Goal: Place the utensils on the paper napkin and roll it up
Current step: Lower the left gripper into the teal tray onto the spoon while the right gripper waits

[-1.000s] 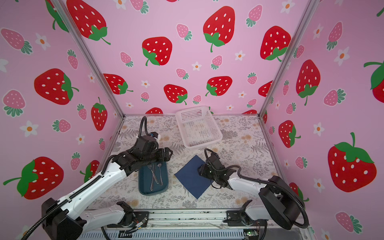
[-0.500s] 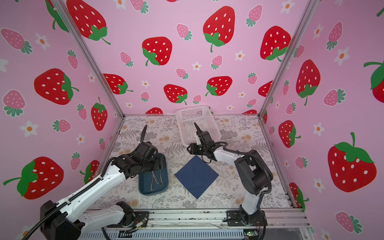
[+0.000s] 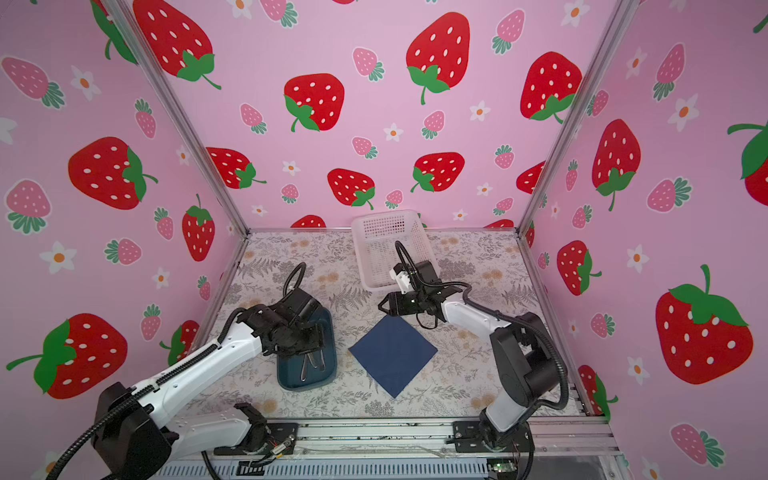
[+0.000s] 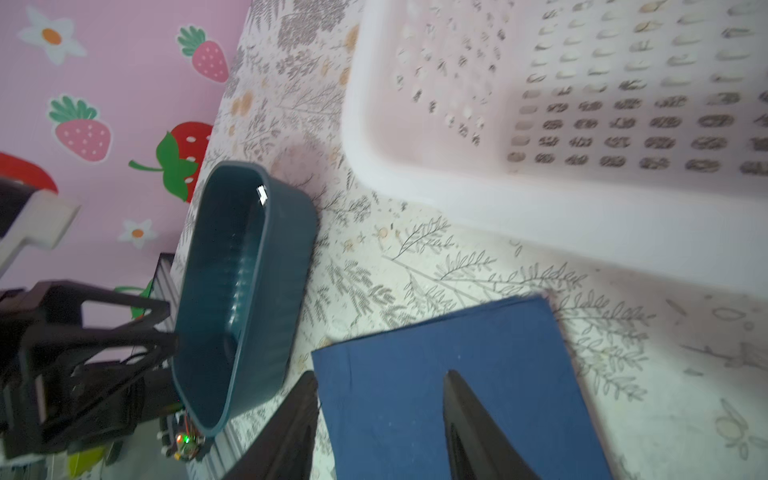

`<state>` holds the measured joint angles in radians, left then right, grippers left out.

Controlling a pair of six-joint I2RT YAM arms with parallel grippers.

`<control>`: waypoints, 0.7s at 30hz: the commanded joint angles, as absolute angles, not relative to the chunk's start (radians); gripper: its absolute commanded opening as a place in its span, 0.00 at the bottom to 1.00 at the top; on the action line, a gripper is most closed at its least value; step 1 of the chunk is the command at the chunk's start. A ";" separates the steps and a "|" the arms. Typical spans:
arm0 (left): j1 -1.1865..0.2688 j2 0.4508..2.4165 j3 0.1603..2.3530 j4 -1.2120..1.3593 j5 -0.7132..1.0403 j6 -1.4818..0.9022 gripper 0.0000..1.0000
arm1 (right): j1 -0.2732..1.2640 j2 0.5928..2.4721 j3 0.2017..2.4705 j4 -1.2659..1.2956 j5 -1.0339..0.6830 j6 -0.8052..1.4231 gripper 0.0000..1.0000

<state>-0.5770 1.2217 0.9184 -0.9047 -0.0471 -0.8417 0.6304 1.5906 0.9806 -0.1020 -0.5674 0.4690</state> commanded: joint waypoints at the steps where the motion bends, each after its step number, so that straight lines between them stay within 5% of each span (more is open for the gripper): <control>1: -0.573 1.255 0.886 -0.843 -0.014 -0.852 0.68 | 0.636 1.529 0.917 -0.099 -0.682 0.413 0.51; 13: -0.415 1.558 0.968 -0.723 0.130 -0.686 0.43 | 0.675 1.463 0.797 -0.061 -0.630 0.513 0.55; 21: -0.407 1.779 1.150 -0.835 0.023 -0.625 0.26 | 0.675 1.474 0.825 -0.053 -0.589 0.554 0.55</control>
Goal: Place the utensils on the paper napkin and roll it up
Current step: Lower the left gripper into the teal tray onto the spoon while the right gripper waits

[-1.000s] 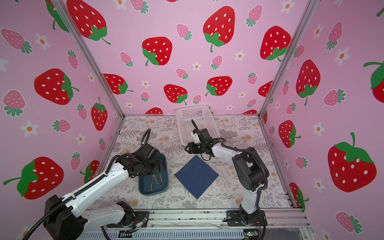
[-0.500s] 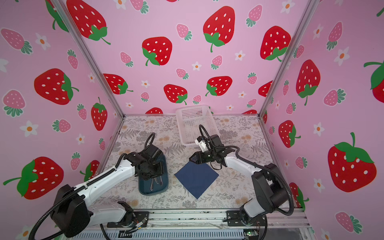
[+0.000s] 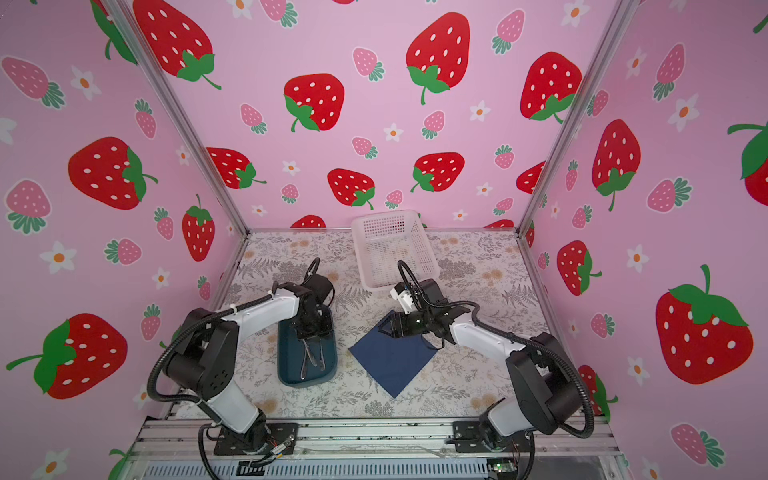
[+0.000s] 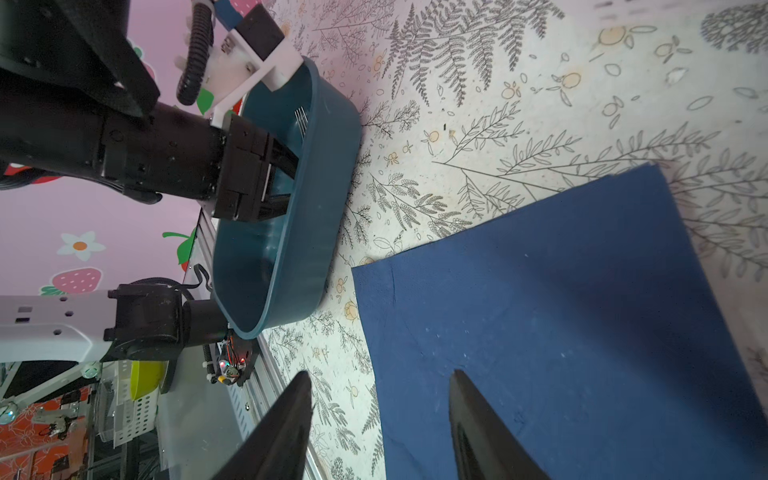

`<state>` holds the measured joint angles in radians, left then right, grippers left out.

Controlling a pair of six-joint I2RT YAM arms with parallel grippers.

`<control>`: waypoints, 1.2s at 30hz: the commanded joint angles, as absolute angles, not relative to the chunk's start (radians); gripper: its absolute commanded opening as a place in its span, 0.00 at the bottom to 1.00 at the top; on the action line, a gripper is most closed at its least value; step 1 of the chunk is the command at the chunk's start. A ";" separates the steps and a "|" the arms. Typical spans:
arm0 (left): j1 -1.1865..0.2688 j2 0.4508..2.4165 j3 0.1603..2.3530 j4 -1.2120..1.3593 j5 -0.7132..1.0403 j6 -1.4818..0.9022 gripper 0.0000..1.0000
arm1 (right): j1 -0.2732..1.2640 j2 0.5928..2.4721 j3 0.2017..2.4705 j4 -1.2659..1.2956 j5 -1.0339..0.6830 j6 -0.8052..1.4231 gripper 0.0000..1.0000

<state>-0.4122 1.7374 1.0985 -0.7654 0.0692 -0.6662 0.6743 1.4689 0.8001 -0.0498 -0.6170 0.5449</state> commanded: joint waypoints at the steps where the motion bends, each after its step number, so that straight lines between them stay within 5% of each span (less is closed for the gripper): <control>1: -0.407 1.798 1.163 -0.842 0.016 -0.621 0.25 | 0.676 1.480 0.833 -0.057 -0.583 0.551 0.55; 26: -0.405 1.701 0.992 -0.565 -0.082 -0.604 0.31 | 0.675 1.569 0.948 -0.126 -0.557 0.512 0.55; 36: -0.408 1.726 0.951 -0.495 -0.156 -0.574 0.25 | 0.675 1.568 0.949 -0.120 -0.547 0.510 0.55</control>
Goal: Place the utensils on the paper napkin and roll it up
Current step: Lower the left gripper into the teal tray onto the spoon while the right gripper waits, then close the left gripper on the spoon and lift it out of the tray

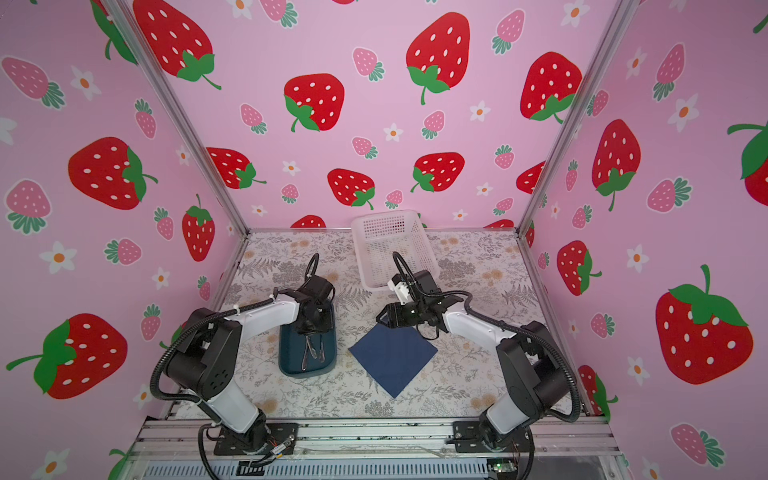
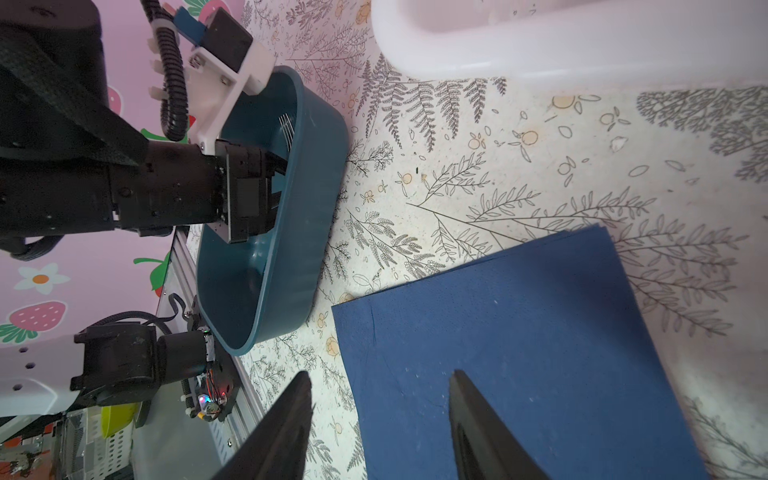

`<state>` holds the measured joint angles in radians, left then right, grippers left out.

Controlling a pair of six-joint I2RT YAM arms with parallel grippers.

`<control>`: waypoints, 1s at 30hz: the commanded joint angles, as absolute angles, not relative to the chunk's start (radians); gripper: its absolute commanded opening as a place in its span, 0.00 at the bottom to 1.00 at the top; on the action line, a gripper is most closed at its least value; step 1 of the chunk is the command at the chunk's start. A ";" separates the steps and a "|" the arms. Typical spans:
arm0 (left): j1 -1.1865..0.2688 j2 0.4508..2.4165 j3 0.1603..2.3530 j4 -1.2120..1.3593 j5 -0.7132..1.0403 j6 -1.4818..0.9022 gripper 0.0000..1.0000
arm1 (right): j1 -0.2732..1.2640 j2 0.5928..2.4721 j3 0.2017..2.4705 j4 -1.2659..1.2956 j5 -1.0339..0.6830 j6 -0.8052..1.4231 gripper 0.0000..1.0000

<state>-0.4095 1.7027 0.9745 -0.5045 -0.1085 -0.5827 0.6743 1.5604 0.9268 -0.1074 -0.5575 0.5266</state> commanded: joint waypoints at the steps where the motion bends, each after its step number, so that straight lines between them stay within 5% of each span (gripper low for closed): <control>1: -0.408 1.733 0.948 -0.492 -0.159 -0.575 0.23 | 0.675 1.568 0.948 -0.120 -0.545 0.512 0.55; 15: -0.410 1.729 0.924 -0.495 -0.168 -0.586 0.00 | 0.675 1.541 0.927 -0.103 -0.517 0.532 0.56; 30: -0.397 1.473 0.813 -0.381 -0.123 -0.641 0.00 | 0.675 1.492 0.899 -0.015 -0.475 0.577 0.55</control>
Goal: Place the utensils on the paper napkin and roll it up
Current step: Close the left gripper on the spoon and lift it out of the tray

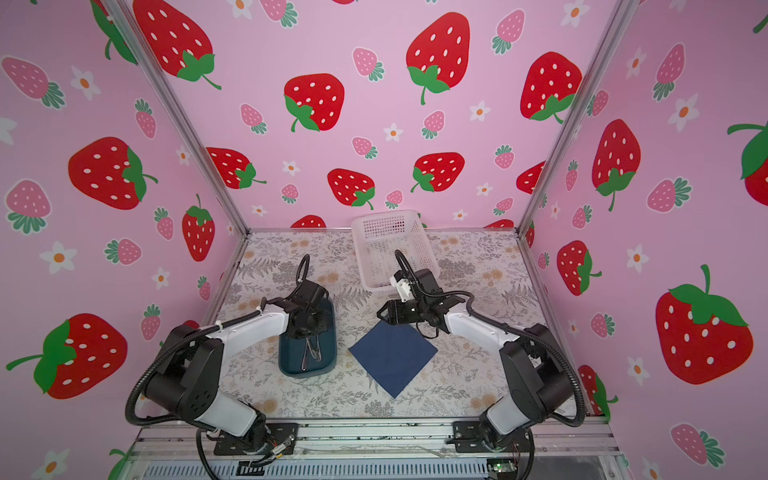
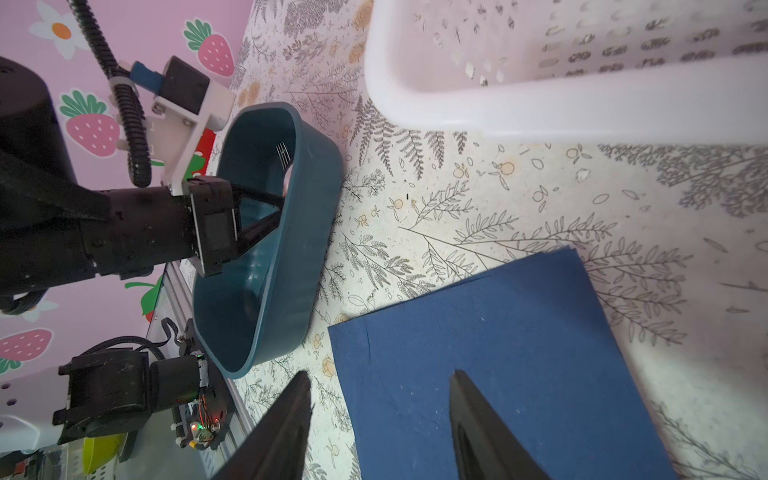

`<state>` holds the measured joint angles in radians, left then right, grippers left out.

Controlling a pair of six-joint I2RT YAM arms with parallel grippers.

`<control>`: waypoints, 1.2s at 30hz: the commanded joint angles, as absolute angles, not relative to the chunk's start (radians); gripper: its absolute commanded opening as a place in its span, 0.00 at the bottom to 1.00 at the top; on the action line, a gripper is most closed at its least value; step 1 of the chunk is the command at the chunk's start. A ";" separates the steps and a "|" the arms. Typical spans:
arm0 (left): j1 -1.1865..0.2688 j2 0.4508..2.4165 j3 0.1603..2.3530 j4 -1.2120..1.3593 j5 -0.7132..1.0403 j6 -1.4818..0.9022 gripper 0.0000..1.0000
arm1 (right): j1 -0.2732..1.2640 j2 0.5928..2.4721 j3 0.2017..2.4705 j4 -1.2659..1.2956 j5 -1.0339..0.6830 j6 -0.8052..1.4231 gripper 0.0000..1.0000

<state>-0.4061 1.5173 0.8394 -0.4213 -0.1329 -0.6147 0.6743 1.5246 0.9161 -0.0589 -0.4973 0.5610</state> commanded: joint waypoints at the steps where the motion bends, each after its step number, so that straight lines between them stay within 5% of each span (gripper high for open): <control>1: -0.391 1.459 0.802 -0.372 -0.118 -0.642 0.00 | 0.676 1.491 0.899 -0.011 -0.474 0.578 0.55; 20: -0.272 1.054 0.605 -0.171 0.075 -0.694 0.00 | 0.693 1.489 0.888 0.179 -0.620 0.617 0.54; 36: -0.256 0.805 0.589 -0.056 0.361 -0.833 0.00 | 0.869 1.649 1.072 0.309 -0.846 0.633 0.52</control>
<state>-0.2615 0.8307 0.5835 -0.0883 0.2996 -0.7937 0.8452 1.6218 1.0248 0.2596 -0.7700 0.6170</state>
